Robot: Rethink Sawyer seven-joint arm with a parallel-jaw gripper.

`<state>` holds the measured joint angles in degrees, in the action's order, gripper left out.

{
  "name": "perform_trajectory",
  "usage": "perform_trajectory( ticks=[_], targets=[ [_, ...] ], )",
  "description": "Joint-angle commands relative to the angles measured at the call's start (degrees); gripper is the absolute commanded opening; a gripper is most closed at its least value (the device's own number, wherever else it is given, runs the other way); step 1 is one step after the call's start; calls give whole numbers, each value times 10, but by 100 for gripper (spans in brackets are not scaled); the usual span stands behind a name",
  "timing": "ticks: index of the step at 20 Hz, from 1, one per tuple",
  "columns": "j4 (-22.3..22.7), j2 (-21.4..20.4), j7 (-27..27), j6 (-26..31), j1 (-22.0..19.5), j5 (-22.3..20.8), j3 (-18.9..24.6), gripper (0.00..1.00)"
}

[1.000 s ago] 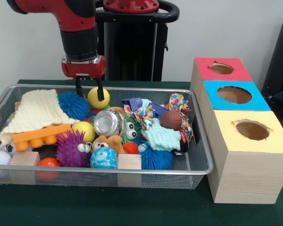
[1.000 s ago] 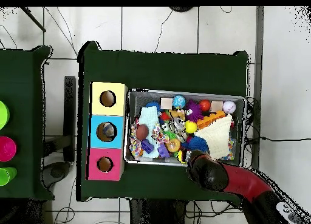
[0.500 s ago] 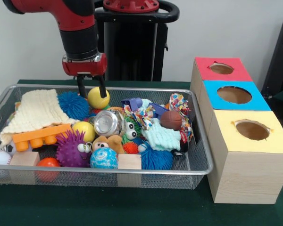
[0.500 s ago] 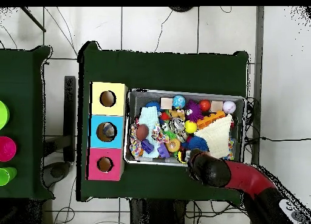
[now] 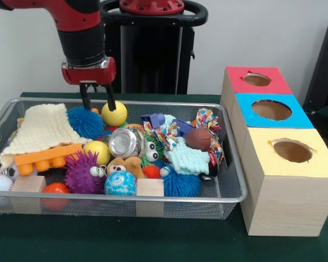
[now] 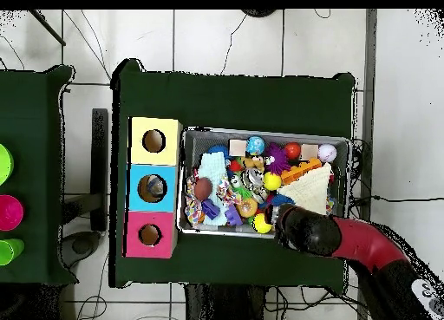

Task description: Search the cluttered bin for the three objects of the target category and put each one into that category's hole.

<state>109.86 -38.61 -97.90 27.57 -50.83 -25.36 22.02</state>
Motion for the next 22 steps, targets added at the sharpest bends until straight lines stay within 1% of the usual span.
perform_trajectory(
  ticks=[1,5,7,10,14,16,19,22],
  targets=[
    [-83,-33,104,90,-6,-11,62,100],
    [-95,-47,101,105,0,-18,64,100],
    [-96,-43,97,96,-1,-26,66,100],
    [-96,-15,88,59,-5,-45,62,100],
    [-110,42,82,2,-13,-78,54,100],
    [-121,64,87,-13,-20,-93,54,100],
    [-130,82,95,-28,-33,-116,54,100],
    [-141,97,106,-31,-47,-134,61,100]
  ],
)
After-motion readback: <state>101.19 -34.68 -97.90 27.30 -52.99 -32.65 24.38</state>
